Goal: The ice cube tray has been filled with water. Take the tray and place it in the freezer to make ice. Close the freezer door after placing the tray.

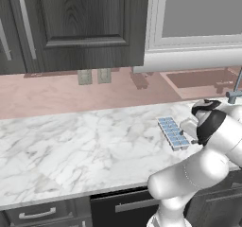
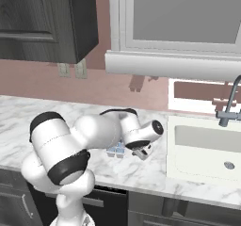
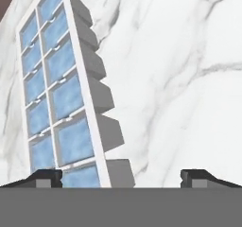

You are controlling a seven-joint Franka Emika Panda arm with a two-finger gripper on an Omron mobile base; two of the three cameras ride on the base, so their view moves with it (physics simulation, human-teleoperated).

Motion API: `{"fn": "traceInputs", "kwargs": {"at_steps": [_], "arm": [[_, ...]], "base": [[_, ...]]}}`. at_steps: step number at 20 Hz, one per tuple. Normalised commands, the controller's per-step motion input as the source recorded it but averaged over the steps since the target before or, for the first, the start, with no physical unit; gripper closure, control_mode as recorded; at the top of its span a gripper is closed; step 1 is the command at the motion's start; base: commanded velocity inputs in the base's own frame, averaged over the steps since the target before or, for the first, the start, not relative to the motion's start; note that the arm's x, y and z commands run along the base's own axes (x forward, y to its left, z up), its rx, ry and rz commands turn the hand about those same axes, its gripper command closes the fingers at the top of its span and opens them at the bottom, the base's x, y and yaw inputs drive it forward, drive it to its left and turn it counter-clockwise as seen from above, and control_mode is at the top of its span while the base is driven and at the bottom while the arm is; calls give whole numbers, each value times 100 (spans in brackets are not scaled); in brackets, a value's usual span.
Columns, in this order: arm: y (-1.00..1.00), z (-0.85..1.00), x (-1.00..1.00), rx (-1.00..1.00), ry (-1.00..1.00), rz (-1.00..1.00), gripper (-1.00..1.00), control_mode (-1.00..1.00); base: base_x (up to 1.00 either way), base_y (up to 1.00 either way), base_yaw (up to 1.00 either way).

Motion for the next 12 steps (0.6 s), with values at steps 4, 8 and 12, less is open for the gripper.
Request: {"fn": "traceInputs", "kwargs": {"at_steps": [4,8,12], "arm": [[0,-21,4,0,-5,10,-100,-100],[0,-7,2,0,-5,10,-100,-100],[0,0,0,0,-4,9,-100,-100]], "base": [[0,0,0],[0,0,0],[0,0,0]]}}
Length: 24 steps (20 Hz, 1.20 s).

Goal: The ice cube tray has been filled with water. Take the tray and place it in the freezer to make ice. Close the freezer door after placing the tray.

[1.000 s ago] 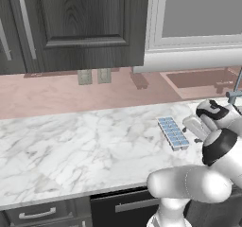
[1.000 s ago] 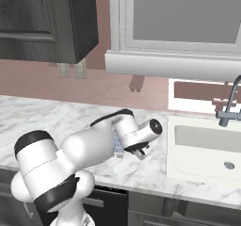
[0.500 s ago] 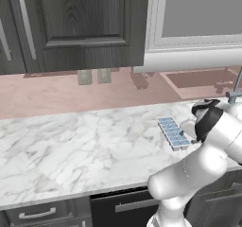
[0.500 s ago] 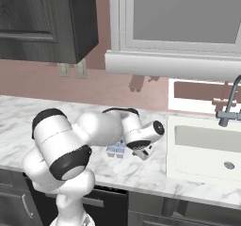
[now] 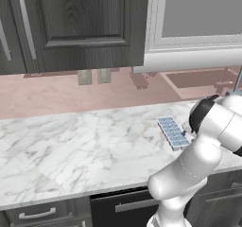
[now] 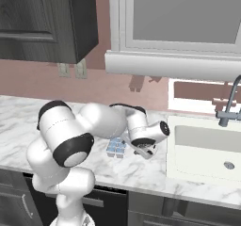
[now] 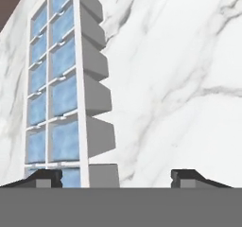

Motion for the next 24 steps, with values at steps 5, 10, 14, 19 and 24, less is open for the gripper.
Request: {"fn": "traceInputs", "kwargs": {"at_steps": [5,10,14,19,24], "arm": [[16,0,-7,-3,-8,11,-100,-100],[34,0,-24,-6,-6,10,-100,-100],[36,0,-26,-7,-6,10,-100,-100],[19,0,-9,-3,-3,8,-100,-100],[-1,0,2,0,-5,5,-100,-100]], "base": [[0,0,0],[0,0,0],[0,0,0],[0,0,0],[0,0,0]]}}
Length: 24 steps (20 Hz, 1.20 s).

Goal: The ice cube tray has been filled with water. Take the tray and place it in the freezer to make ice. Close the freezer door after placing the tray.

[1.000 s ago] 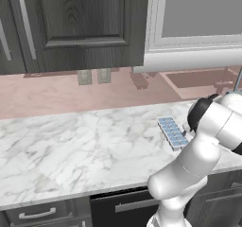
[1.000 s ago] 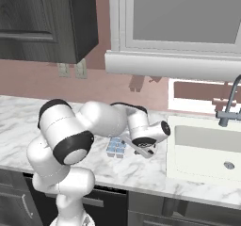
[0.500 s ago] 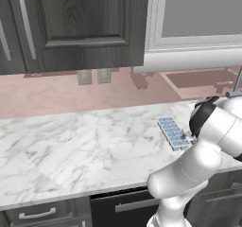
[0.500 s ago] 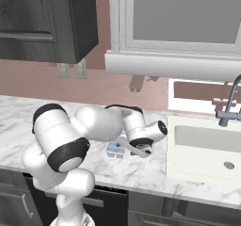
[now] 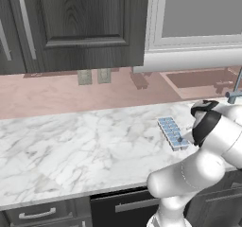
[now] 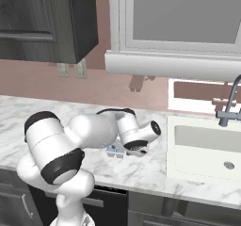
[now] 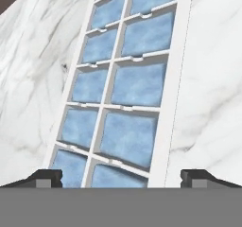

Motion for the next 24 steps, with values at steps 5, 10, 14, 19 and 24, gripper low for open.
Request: {"fn": "traceInputs", "kwargs": {"at_steps": [5,10,14,19,24], "arm": [[-17,0,8,0,-7,6,-100,-100],[-8,-3,4,0,-4,7,-100,-100],[0,-14,2,0,0,6,-100,-100],[0,-18,5,0,0,4,-100,-100],[1,-11,11,0,0,3,-100,-100]], "base": [[0,0,0],[0,0,0],[0,0,0],[0,0,0],[0,0,0]]}}
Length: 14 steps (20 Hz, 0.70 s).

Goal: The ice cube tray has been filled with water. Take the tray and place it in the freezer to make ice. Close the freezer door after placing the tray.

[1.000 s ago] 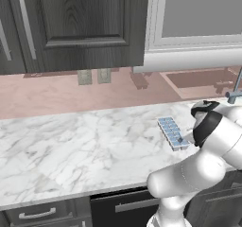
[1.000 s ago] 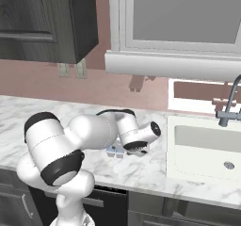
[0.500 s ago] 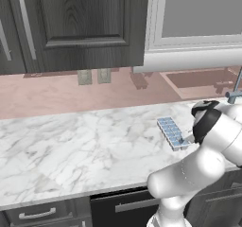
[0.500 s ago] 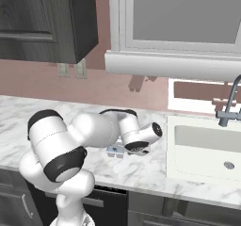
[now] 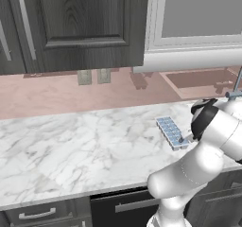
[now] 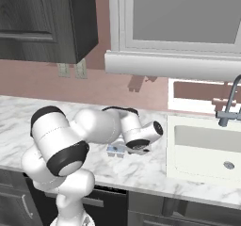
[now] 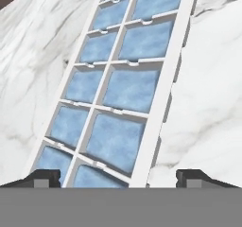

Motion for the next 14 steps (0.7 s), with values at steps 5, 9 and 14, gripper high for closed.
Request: {"fn": "traceInputs", "kwargs": {"at_steps": [5,9,14], "arm": [[23,-14,1,0,1,1,-100,-100],[30,-12,0,0,0,0,-100,-100],[20,0,0,0,0,0,-100,-100]], "base": [[0,0,0],[0,0,0],[0,0,0]]}}
